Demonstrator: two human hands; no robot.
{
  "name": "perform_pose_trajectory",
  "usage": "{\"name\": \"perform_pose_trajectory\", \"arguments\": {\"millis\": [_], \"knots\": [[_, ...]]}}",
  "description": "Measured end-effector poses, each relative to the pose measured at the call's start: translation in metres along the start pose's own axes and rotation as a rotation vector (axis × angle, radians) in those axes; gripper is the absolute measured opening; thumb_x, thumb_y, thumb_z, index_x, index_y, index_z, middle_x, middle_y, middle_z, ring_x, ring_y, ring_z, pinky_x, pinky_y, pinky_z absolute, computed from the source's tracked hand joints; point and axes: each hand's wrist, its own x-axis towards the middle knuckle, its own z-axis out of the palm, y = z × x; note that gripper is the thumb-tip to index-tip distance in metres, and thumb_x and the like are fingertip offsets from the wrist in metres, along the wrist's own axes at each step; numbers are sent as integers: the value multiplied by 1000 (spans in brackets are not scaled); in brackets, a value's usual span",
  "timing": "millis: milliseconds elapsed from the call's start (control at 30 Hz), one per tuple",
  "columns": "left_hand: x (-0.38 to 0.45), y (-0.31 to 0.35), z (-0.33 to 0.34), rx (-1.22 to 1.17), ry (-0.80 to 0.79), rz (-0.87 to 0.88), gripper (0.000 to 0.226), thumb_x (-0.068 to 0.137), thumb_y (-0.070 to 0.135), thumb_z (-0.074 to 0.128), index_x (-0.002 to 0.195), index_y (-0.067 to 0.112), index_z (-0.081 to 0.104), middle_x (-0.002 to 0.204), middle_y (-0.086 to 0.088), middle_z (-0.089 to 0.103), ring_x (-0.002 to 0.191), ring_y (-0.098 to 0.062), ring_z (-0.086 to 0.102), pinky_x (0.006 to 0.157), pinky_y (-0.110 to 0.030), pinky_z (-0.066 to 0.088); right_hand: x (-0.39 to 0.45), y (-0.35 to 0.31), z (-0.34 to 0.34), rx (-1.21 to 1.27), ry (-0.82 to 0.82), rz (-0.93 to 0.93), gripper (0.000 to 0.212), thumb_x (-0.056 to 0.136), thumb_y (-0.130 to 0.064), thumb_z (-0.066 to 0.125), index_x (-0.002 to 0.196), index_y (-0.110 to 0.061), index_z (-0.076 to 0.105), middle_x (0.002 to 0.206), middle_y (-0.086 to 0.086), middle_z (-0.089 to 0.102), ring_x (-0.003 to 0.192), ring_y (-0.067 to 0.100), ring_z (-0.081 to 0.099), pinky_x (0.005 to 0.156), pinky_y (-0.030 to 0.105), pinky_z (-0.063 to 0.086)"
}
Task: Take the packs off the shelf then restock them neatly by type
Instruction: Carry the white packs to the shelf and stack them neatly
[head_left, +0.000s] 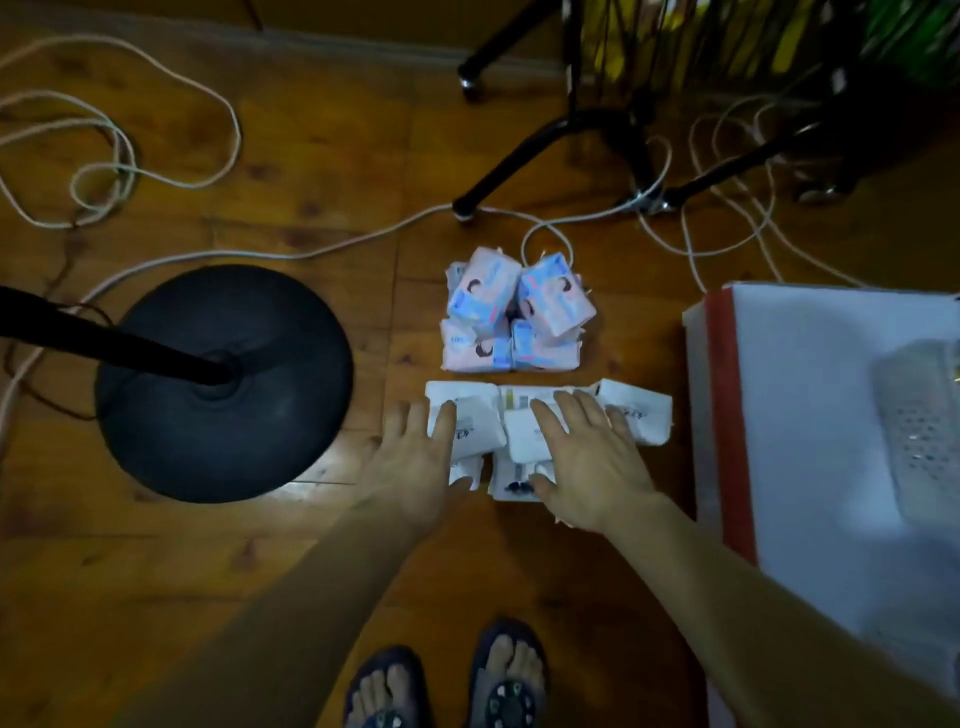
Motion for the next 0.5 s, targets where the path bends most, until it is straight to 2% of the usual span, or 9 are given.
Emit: {"name": "perform_pose_trajectory", "arguments": {"millis": [133, 233, 300, 400, 500], "knots": [[31, 0, 47, -15, 16, 9, 95, 89, 59, 59, 154, 26, -1, 160, -7, 5, 148, -30, 8, 109, -47, 39, 40, 6, 43, -20, -4, -10, 91, 89, -52, 59, 158, -24, 7, 165, 7, 10, 152, 31, 3, 122, 54, 10], [52, 0, 68, -28, 13, 24, 100, 89, 57, 59, 154, 27, -11, 163, -4, -3, 150, -29, 0, 113, -47, 35, 61, 9, 60, -58, -2, -7, 93, 87, -39, 65, 158, -22, 7, 164, 7, 12, 152, 32, 5, 121, 54, 8], [63, 0, 75, -41, 25, 46, 98, 90, 50, 61, 155, 25, -9, 161, -5, 6, 149, -28, 7, 110, -43, 38, 71, 9, 67, -98, 14, -10, 90, 86, -31, 66, 156, -23, 10, 159, 8, 22, 150, 32, 12, 120, 54, 7], [69, -3, 75, -79, 74, 87, 88, 91, 42, 62, 156, 22, 5, 150, -3, 28, 136, -26, 27, 96, -39, 47, 76, 11, 68, -120, 44, -36, 81, 85, -26, 66, 153, -24, 21, 150, 5, 36, 142, 29, 26, 119, 58, 8], [59, -5, 57, -105, 67, 87, 84, 91, 40, 62, 156, 23, 11, 148, -2, 32, 133, -26, 30, 98, -40, 46, 63, 12, 48, -67, 57, -47, 78, 86, -30, 66, 152, -25, 24, 148, 4, 36, 140, 27, 28, 118, 58, 14]]}}
